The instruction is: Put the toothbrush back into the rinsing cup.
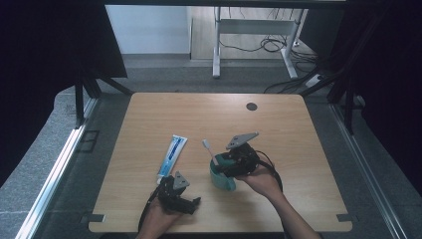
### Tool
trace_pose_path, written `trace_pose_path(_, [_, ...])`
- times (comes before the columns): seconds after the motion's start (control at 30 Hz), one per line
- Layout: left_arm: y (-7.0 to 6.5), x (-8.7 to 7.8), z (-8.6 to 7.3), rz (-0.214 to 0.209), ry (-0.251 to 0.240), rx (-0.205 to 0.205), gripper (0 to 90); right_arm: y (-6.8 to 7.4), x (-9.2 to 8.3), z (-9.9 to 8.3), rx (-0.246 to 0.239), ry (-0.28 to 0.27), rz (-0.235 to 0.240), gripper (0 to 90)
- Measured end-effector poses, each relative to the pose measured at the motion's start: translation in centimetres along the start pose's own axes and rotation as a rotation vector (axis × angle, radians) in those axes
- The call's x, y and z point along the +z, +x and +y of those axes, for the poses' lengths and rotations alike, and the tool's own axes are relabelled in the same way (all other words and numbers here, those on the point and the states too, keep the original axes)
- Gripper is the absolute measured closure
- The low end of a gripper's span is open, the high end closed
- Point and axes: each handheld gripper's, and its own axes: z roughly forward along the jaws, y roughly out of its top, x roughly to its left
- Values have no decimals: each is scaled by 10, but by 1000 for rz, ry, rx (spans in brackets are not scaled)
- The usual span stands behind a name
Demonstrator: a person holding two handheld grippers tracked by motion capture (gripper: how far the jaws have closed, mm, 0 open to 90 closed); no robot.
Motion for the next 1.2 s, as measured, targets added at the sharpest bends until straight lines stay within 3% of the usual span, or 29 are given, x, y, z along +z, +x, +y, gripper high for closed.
trace_pose_path(0.17, [0, 0, 0, 0, 0, 0, 15, -1, -4, 1, 12, -12, -11, 354])
trace_pose_path(0.23, [0, 0, 0, 0, 0, -1, 15, -2, -6, 1, 17, -19, -13, 284])
trace_pose_path(0.5, [0, 0, 0, 0, 0, 0, 15, -2, -13, -1, -3, -23, -66, 139])
trace_pose_path(0.9, [0, 0, 0, -1, 0, -2, 15, -7, -31, -11, -25, -36, -125, 50])
trace_pose_path(1.2, [0, 0, 0, -1, 0, -1, 15, -13, -42, -24, -13, -36, -159, 23])
